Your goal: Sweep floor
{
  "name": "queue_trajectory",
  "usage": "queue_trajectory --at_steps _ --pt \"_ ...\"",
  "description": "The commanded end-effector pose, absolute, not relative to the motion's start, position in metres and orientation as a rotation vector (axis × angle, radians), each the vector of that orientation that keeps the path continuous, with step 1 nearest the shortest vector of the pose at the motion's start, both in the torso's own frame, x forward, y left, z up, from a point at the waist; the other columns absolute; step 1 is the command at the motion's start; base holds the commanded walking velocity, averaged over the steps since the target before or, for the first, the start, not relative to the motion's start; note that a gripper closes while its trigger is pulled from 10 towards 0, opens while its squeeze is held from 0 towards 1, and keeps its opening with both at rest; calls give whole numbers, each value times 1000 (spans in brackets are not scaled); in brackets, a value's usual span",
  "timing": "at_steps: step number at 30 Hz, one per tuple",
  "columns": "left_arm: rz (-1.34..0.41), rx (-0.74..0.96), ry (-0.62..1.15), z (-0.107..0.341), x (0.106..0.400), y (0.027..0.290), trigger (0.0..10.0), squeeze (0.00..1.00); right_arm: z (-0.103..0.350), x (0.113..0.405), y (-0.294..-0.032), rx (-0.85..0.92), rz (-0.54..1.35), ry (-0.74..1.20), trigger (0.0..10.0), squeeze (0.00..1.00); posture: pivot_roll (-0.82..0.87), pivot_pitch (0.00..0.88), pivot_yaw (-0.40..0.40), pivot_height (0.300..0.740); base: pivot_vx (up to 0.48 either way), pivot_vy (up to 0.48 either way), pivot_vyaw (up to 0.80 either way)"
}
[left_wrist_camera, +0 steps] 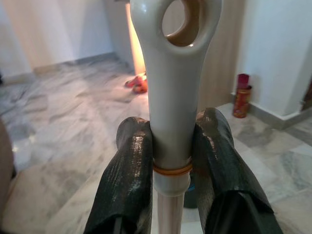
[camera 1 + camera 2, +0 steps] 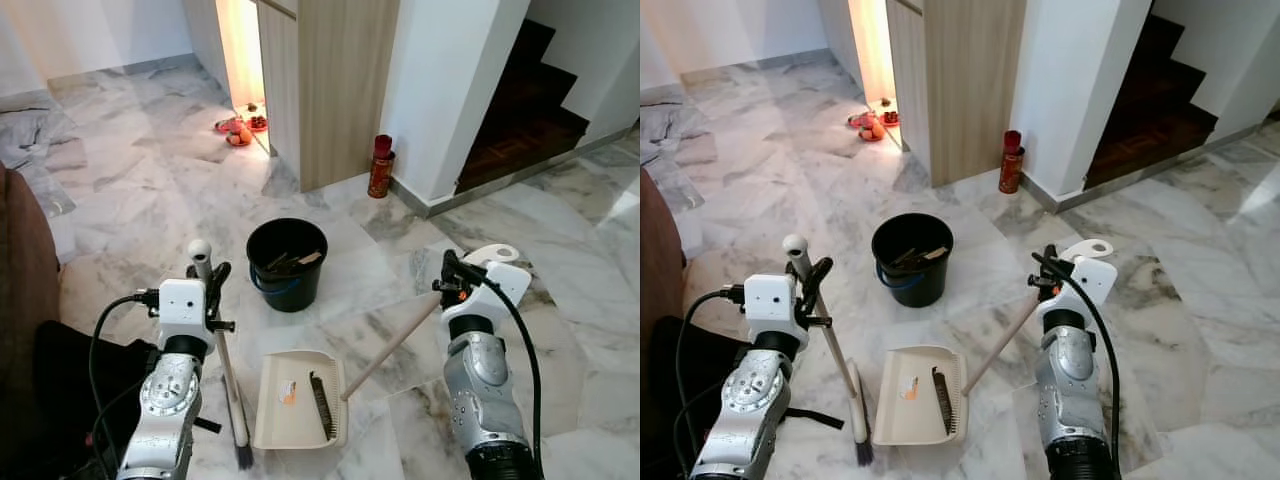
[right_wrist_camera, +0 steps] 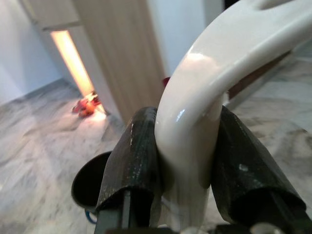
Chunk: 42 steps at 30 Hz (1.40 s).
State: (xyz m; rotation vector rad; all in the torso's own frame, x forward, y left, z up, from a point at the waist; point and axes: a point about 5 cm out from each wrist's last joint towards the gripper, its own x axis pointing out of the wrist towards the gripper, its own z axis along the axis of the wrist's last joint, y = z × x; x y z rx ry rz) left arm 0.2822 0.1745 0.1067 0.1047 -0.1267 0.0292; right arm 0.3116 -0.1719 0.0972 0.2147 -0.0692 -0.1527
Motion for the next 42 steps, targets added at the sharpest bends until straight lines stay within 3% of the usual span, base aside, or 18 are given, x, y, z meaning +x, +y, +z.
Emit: queue_trajectory --at_steps 1,30,42 --pt "48 127 -145 112 283 178 10000 0 113 316 -168 224 -138 -142 10000 0 121 47 -15 740 244 0 800" --pt "36 130 -153 113 283 178 10000 0 111 316 -166 239 -119 -124 10000 0 128 61 -15 740 194 0 39" --pt "41 152 -124 105 275 185 10000 0 154 319 -165 235 -109 -290 10000 0 124 48 -12 740 0 0 0"
